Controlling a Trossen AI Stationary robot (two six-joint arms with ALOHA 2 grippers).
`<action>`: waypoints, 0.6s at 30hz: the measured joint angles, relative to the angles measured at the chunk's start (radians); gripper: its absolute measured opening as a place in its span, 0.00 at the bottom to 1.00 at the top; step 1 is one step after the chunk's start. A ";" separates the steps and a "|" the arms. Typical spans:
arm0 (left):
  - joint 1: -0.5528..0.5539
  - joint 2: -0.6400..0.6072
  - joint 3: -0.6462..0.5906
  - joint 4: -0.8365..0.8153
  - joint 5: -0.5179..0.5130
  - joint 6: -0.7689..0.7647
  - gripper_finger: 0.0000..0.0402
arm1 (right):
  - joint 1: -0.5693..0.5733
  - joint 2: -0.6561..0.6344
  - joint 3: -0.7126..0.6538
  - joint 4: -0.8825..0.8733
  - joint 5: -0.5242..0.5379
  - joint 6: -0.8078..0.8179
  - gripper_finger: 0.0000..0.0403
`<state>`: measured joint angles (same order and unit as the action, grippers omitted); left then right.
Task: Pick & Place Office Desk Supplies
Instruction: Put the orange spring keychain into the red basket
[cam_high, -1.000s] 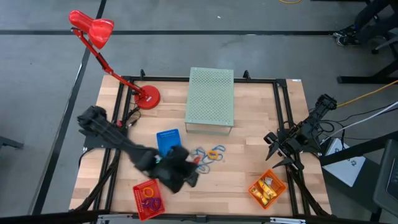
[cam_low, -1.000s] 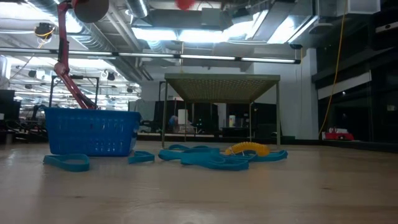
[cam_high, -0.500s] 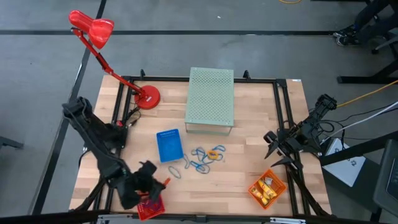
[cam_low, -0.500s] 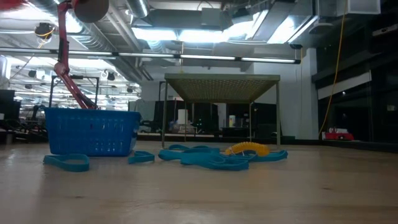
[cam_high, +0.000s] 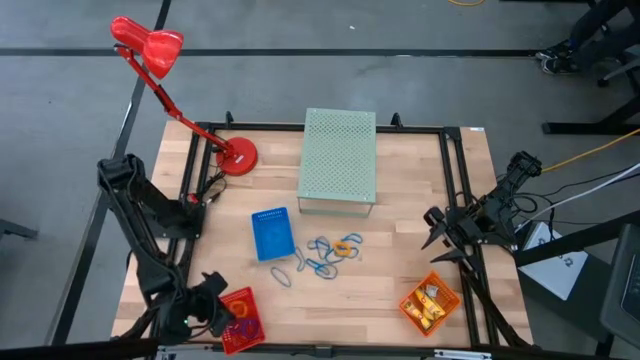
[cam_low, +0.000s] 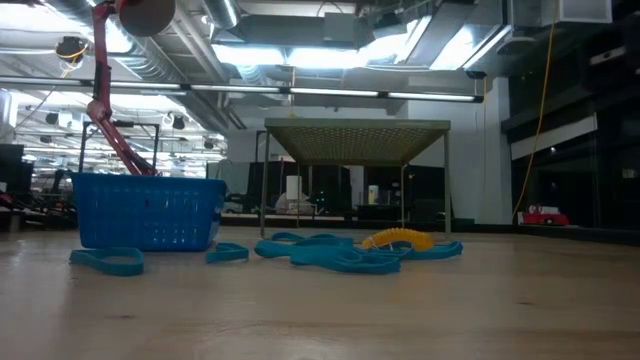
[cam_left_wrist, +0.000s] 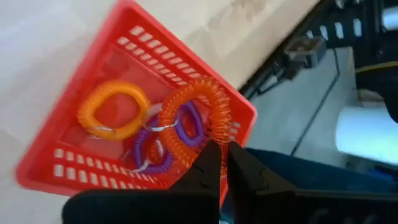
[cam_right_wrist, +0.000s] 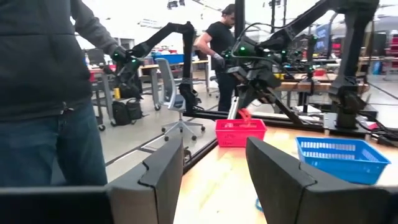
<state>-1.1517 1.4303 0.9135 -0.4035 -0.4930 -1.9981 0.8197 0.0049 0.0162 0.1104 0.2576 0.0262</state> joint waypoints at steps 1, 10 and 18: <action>0.003 0.000 -0.007 0.025 0.007 0.013 0.01 | 0.000 0.000 0.000 0.000 0.010 0.000 0.44; 0.024 0.002 -0.026 0.034 0.131 0.024 0.08 | 0.000 0.000 0.000 0.000 0.049 0.019 0.44; 0.024 0.002 -0.026 0.048 0.131 0.023 0.25 | 0.000 0.000 0.000 0.000 0.049 0.019 0.44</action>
<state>-1.1278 1.4322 0.8871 -0.3552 -0.3622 -1.9755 0.8198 0.0049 0.0162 0.1104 0.3069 0.0448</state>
